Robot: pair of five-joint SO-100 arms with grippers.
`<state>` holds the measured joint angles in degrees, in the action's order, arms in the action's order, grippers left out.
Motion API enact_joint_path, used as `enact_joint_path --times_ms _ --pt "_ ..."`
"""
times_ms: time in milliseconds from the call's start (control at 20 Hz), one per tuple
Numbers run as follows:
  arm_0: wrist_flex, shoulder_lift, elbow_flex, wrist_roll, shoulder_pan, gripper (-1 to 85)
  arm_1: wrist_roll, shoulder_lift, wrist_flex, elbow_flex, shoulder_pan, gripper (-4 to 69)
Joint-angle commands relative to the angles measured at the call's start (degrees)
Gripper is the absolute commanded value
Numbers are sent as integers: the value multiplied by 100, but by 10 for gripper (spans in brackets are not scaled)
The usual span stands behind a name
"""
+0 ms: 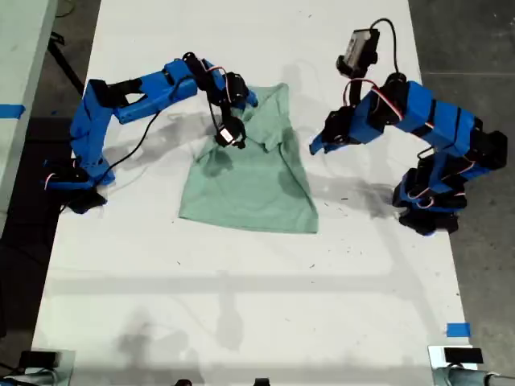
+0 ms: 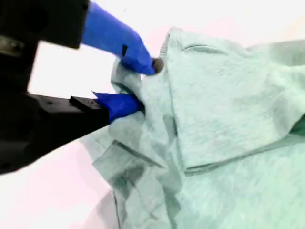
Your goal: Fold t-shirt
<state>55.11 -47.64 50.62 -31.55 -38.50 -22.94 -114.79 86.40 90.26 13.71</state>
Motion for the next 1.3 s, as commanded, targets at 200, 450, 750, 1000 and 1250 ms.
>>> enact_joint_path --times_ms 200,450,750,1000,1250 --pt "-62 -765 -536 -176 105 286 352 -940 -431 773 -193 125" --pt "1415 -2821 -44 -659 448 276 598 -1916 -483 1705 -316 125" --pt "3700 -5177 1758 -563 1661 271 466 -2057 -659 2426 -896 208" --pt "3674 -6126 3164 105 2769 248 272 -853 -1195 2628 -1063 310" --pt "3419 -5994 3445 624 3234 244 158 202 -2329 3032 -1151 318"
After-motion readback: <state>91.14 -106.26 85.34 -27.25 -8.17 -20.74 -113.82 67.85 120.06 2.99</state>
